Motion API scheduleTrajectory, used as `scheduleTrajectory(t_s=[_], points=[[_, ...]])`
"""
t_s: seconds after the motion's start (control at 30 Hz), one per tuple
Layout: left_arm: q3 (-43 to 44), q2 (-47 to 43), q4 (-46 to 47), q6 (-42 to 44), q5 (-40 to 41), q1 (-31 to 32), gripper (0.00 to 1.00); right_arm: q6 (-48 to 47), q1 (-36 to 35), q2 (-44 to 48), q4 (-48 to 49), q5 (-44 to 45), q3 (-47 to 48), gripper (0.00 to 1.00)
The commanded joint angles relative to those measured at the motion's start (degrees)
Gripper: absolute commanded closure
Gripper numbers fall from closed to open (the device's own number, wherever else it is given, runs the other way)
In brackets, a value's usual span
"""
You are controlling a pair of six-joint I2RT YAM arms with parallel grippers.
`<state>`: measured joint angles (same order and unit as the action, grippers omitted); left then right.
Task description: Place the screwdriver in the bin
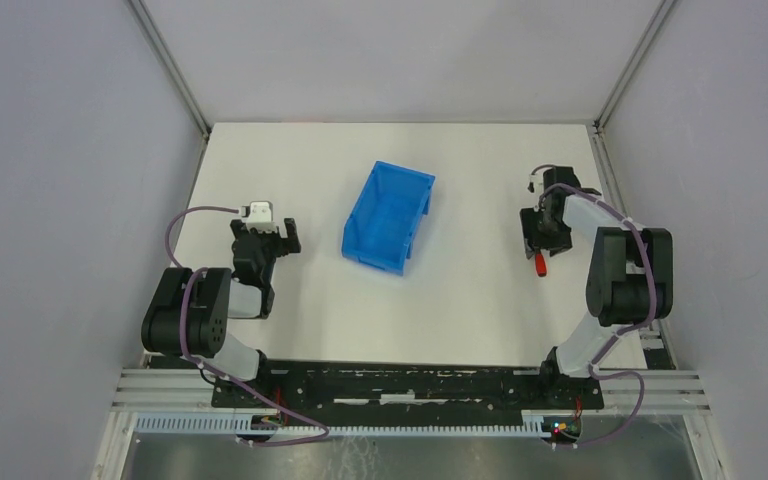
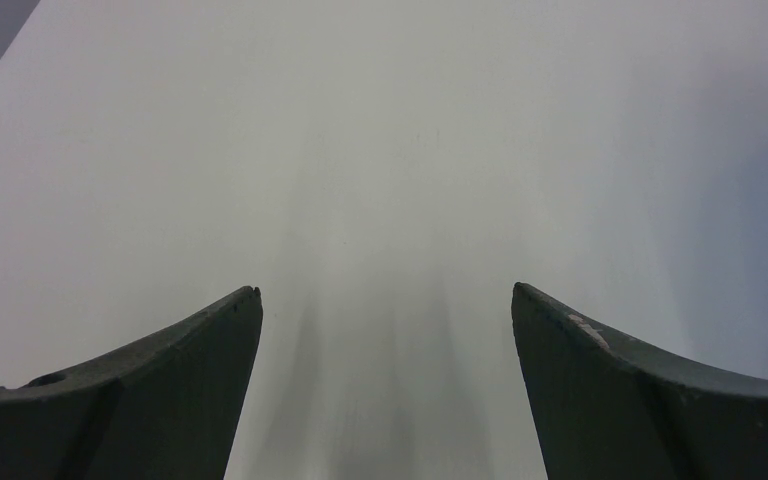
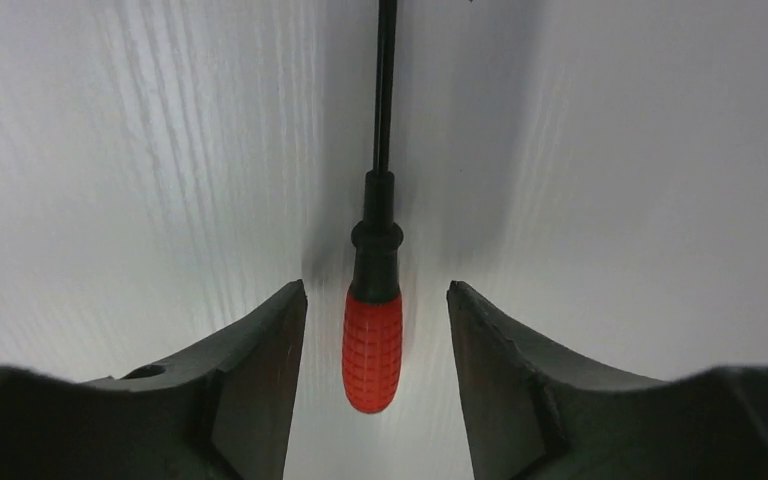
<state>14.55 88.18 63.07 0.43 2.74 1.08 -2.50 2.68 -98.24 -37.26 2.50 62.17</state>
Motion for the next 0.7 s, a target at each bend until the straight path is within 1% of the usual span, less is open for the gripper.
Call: scheduleTrajectory(t_s=[0.0, 0.03, 0.07, 0.13, 0.17, 0.23, 0.37, 0.47, 0.53, 0.67], points=[[0.2, -0.7, 2.3, -1.8, 0.2, 0.0, 0.0, 0.7, 0.6, -3.0, 5.2, 2.8, -1.3, 0.5], [0.2, -0.6, 2.2, -1.8, 0.2, 0.1, 0.0, 0.7, 0.6, -3.4, 4.9, 2.8, -1.1, 0.6], [0.2, -0.6, 2.3, -1.8, 0.2, 0.1, 0.0, 0.4, 0.7, -3.5, 4.0, 2.8, -0.6, 0.68], [0.2, -0.6, 2.3, -1.8, 0.3, 0.1, 0.0, -0.1, 0.7, -3.2, 1.4, 2.4, 1.9, 0.94], [0.2, -0.6, 2.2, -1.8, 0.3, 0.1, 0.0, -0.3, 0.7, -2.7, -0.6, 2.0, 3.4, 1.0], [0.2, -0.6, 2.3, -1.8, 0.2, 0.1, 0.0, -0.2, 0.7, -1.2, -5.0, 1.9, 8.4, 1.0], [0.2, -0.6, 2.3, -1.8, 0.2, 0.1, 0.0, 1.4, 0.8, 1.2, -16.2, 2.2, 22.2, 1.0], [0.2, -0.6, 2.2, -1.8, 0.2, 0.1, 0.0, 2.4, 0.8, 1.9, -20.9, 2.9, 29.9, 1.0], [0.2, -0.6, 2.3, -1.8, 0.2, 0.1, 0.0, 4.9, 0.8, 2.3, -21.6, 2.8, 31.5, 1.0], [0.2, -0.6, 2.2, -1.8, 0.2, 0.1, 0.0, 9.0, -0.6, 2.6, -18.2, -1.6, 30.9, 1.0]])
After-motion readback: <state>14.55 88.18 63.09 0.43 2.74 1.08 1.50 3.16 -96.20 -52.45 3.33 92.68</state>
